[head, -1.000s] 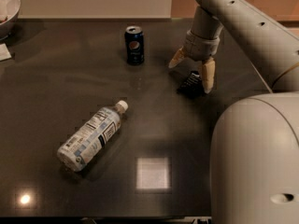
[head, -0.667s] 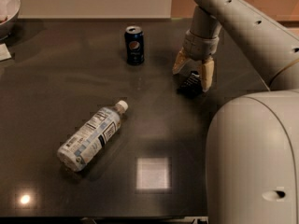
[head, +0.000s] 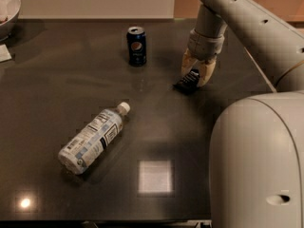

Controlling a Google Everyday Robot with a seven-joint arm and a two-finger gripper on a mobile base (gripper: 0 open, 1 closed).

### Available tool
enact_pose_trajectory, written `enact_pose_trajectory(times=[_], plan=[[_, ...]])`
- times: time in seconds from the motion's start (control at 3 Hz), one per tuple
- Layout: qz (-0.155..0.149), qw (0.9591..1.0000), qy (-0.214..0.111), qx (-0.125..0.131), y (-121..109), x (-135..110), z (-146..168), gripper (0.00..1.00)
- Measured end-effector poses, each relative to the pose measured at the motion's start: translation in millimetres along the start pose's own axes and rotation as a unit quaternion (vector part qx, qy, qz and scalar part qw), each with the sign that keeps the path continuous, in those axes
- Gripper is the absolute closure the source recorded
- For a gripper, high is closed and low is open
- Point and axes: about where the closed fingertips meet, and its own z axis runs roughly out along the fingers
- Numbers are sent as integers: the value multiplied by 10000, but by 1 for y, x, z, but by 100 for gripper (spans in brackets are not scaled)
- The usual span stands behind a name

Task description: Pick rxbar chocolate

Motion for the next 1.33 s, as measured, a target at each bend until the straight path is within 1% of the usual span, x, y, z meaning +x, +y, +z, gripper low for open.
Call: enact_pose_trajectory(times=[1.33], plan=[[37,10000,13,-11,2,2,-3,54]])
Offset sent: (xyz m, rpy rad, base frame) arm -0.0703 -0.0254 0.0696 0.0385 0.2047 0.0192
